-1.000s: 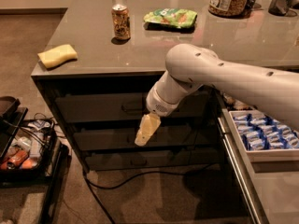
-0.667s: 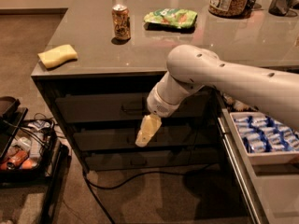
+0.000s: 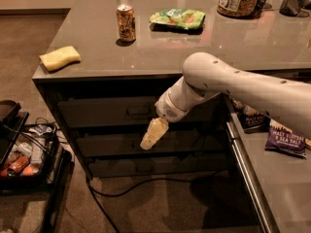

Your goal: Open top drawer

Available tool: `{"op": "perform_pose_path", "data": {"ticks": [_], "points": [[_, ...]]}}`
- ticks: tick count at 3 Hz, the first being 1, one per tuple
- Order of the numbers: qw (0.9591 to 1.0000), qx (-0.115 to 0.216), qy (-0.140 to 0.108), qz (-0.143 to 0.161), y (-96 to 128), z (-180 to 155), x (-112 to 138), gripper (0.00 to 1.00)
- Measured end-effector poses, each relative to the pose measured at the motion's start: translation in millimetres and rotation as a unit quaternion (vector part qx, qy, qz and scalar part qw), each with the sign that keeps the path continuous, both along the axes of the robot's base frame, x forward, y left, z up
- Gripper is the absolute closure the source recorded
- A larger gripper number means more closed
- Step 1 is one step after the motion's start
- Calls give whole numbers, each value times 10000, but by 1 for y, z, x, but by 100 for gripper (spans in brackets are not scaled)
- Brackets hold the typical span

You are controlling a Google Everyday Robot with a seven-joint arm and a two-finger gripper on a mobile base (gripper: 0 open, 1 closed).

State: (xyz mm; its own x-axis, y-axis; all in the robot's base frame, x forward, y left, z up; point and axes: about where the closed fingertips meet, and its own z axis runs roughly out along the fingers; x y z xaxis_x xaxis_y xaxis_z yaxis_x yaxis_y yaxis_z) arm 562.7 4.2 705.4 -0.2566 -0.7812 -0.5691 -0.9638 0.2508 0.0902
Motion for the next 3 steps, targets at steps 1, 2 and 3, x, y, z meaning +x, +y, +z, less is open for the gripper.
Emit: {"op": "perform_pose_path", "data": {"ticks": [1,2,3], "points": [[9995,-225,-214,3,4,-2,6,0],[9976,-180,-656,-91,6,8,-8,0],[9949,-57,-945,-342,3,9,5,0]]}}
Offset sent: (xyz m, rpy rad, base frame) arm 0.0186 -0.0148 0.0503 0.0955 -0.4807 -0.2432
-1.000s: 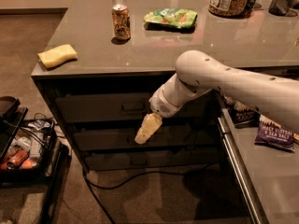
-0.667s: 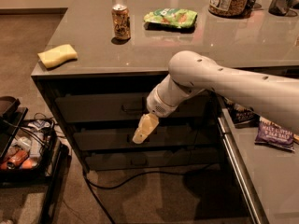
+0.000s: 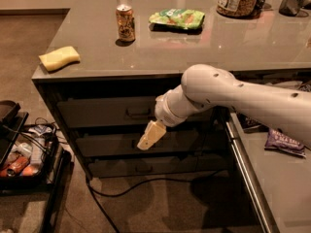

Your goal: Open top drawer

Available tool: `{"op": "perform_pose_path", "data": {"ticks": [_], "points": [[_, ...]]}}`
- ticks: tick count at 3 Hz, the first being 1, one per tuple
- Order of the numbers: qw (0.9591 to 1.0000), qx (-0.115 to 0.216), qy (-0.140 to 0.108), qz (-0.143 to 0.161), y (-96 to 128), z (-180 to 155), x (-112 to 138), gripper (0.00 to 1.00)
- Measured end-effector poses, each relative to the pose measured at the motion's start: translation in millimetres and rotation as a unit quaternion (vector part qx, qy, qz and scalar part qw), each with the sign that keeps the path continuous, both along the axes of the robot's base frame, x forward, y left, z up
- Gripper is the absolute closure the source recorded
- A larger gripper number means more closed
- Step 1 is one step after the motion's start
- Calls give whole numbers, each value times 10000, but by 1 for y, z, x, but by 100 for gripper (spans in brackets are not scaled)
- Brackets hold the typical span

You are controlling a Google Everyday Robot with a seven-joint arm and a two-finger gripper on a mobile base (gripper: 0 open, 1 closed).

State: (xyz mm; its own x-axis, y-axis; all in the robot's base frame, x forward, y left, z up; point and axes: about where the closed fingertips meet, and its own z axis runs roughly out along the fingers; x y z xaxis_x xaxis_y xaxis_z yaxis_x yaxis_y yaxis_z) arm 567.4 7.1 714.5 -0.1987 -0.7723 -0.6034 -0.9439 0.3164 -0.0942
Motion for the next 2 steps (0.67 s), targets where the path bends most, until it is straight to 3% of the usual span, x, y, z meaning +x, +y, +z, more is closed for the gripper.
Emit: {"op": "perform_pose_path", "data": {"ticks": [1,2], "points": [[10000,-1,0,1,0,0,0,0],[9999,58,38,-156,14,-15,14,0]]}}
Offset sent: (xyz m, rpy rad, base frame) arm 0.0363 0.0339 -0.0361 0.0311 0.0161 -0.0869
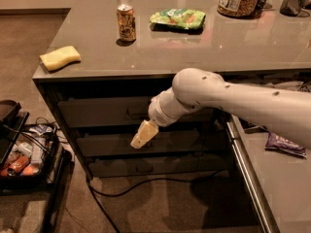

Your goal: Open top drawer

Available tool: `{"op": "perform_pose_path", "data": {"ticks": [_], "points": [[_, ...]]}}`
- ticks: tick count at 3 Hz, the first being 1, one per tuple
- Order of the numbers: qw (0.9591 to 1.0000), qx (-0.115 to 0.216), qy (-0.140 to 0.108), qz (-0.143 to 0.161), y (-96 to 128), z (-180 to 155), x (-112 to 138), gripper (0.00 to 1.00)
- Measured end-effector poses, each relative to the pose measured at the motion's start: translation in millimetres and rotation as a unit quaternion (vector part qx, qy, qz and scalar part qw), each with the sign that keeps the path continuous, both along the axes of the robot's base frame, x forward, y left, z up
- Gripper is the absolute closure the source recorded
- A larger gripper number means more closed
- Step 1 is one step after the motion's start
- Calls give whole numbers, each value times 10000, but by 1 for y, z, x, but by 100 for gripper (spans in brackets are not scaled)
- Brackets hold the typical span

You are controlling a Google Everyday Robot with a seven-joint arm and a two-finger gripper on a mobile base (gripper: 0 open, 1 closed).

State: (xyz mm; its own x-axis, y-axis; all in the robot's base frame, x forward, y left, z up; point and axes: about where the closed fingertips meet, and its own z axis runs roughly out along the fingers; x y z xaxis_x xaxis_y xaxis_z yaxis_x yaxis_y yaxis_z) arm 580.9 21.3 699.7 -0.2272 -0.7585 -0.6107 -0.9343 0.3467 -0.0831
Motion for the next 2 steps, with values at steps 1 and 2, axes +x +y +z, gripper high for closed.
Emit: {"op": "perform_pose_path", "data": {"ticks": [1,2], "points": [[9995,89,207,-198,23,-25,15,0],[9995,117,228,-205,23,-26,15,0]]}}
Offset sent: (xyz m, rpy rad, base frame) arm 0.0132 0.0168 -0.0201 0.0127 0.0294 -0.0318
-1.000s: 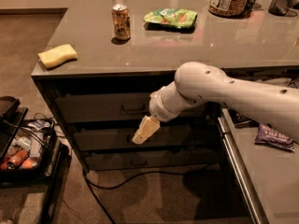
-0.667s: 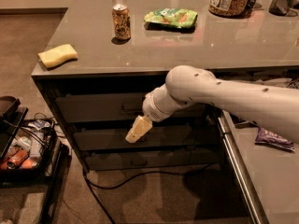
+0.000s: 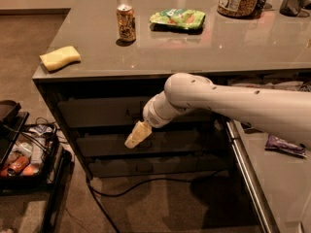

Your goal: Open top drawer

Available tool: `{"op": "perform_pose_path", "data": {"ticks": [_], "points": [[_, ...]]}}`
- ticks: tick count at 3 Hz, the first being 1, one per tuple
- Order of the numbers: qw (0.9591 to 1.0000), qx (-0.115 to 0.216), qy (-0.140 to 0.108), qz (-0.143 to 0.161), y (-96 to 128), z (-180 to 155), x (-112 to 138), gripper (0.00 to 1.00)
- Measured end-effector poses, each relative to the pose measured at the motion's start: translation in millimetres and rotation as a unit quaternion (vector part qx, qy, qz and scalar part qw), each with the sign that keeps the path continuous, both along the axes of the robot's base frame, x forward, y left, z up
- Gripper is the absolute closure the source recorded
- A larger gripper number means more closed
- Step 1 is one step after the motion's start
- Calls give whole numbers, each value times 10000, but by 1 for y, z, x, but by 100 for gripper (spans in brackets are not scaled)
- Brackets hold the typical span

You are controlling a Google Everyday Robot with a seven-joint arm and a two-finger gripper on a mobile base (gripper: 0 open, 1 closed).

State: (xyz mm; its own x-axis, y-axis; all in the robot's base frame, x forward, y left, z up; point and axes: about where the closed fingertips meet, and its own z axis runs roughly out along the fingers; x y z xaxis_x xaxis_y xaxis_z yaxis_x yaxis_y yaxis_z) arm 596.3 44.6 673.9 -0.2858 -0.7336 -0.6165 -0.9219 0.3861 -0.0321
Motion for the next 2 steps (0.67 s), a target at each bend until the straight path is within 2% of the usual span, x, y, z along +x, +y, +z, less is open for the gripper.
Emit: {"op": "perform_pose_path", "data": {"ticks": [1,2], "points": [[9988,429,149,157,5,0,5,0],[9970,714,79,290,10,4,18,0]]}}
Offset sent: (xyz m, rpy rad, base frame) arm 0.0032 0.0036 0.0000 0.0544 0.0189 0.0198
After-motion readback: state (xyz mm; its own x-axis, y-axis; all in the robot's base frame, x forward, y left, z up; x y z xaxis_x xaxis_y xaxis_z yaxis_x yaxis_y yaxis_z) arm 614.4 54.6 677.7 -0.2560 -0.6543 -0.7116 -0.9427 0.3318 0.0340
